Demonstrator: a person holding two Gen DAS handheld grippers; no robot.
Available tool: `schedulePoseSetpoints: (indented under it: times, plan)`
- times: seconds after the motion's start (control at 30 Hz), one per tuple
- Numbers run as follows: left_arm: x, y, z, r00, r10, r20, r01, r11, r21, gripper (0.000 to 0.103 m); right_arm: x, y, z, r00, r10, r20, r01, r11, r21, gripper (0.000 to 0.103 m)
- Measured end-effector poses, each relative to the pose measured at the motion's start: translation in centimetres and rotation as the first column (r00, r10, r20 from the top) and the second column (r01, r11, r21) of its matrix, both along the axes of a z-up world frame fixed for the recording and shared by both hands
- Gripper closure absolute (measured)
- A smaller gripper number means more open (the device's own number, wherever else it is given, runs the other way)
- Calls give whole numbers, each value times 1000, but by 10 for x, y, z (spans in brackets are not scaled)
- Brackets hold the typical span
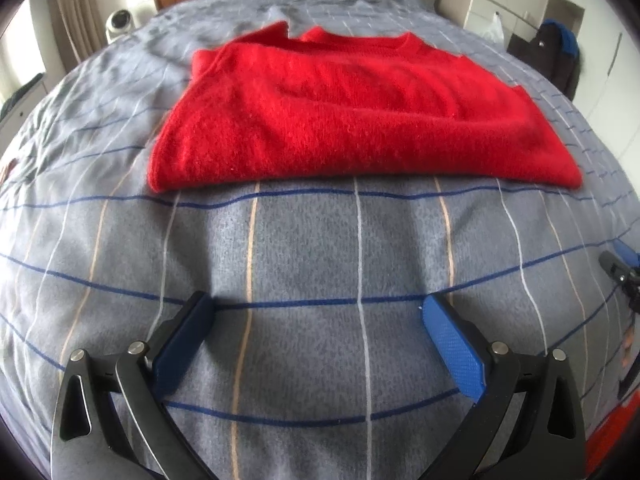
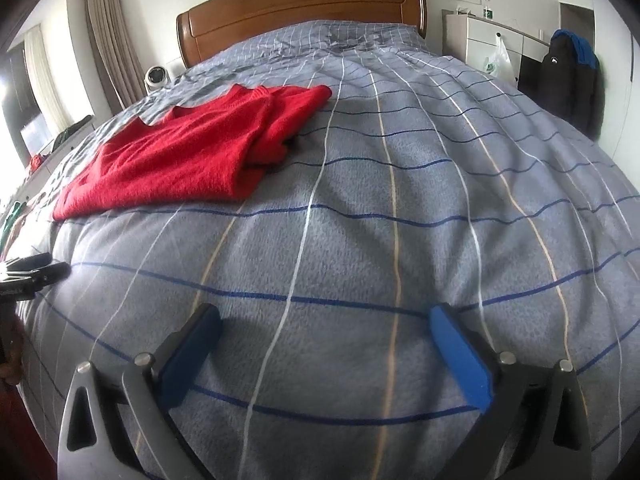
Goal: Fold small clothes
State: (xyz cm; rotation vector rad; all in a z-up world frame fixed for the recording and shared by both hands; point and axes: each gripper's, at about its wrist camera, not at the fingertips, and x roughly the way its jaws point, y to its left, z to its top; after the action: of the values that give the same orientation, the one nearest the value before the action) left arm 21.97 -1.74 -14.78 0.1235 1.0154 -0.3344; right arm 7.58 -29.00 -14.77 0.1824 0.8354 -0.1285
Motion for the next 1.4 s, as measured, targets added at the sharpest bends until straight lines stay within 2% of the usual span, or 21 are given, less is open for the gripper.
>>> schedulePoseSetpoints:
  times: [0.2, 0.33, 0.37, 0.43, 0.5, 0.57, 0.7, 0.8, 0.83, 0.87, 0.9, 0.93, 1.0, 1.07, 1.13, 1.23, 1.3, 1.4]
  plan:
    - [3, -1, 0, 1000, -15, -27, 15, 1000, 8, 0, -2, 1, 1, 1000, 4, -16, -4, 1000, 12, 0]
    - [-2, 8, 6, 999, -38, -34, 37, 999, -30, 0, 1, 10, 12, 992, 42, -117, -47, 998, -45, 1]
    - [-8, 12, 8, 999, -37, -27, 36, 998, -43, 0, 4, 8, 19, 991, 58, -120, -60, 998, -16, 1]
    - [-23, 18, 11, 999, -48, -12, 47, 997, -55, 0, 14, -3, 37, 992, 94, -80, -86, 991, 102, 1]
    - [-35, 20, 12, 998, -58, 8, 58, 997, -52, 0, 33, -17, 51, 993, 103, -52, -88, 969, 232, 1]
    - [-47, 24, 12, 998, -53, 30, 55, 997, -57, 0, 60, -29, 55, 993, 103, -60, -77, 938, 337, 1]
    - [-57, 32, 10, 997, -36, 73, 42, 996, -83, 0, 120, -43, 49, 996, 45, -73, -9, 899, 437, 8]
    - [-61, 37, 8, 995, -35, 98, 45, 995, -94, 0, 154, -43, 30, 995, 15, -102, 43, 838, 544, 14]
    - [-62, 37, 9, 994, -45, 102, 54, 995, -87, 0, 163, -40, 20, 992, 22, -124, 54, 815, 577, 21]
    - [-62, 36, 9, 994, -49, 101, 57, 995, -82, 0, 170, -34, 10, 987, 34, -156, 67, 798, 599, 40]
    - [-62, 38, 10, 994, -50, 102, 58, 995, -81, 0, 174, -27, 6, 981, 36, -190, 86, 801, 593, 56]
    - [-63, 39, 11, 993, -50, 105, 59, 995, -85, 0, 176, -23, 6, 979, 28, -202, 95, 815, 572, 83]
    - [-62, 43, 11, 993, -47, 110, 57, 994, -91, 0, 176, -9, 24, 984, 24, -178, 72, 856, 512, 85]
    - [-61, 46, 11, 993, -41, 113, 52, 994, -95, 0, 178, 13, 56, 989, 60, -132, 7, 889, 458, 86]
    - [-58, 51, 12, 994, -21, 108, 32, 995, -100, 0, 184, 38, 86, 990, 116, -83, -66, 888, 456, 86]
    - [-51, 65, 15, 995, 32, 99, -19, 991, -130, 0, 205, 91, 121, 971, 238, -38, -197, 876, 440, 86]
    - [-47, 79, 16, 993, 79, 92, -64, 986, -156, 0, 224, 134, 130, 949, 313, -33, -270, 864, 425, 86]
    - [-41, 101, 15, 987, 143, 74, -127, 974, -187, 0, 246, 186, 125, 921, 388, -46, -337, 848, 410, 86]
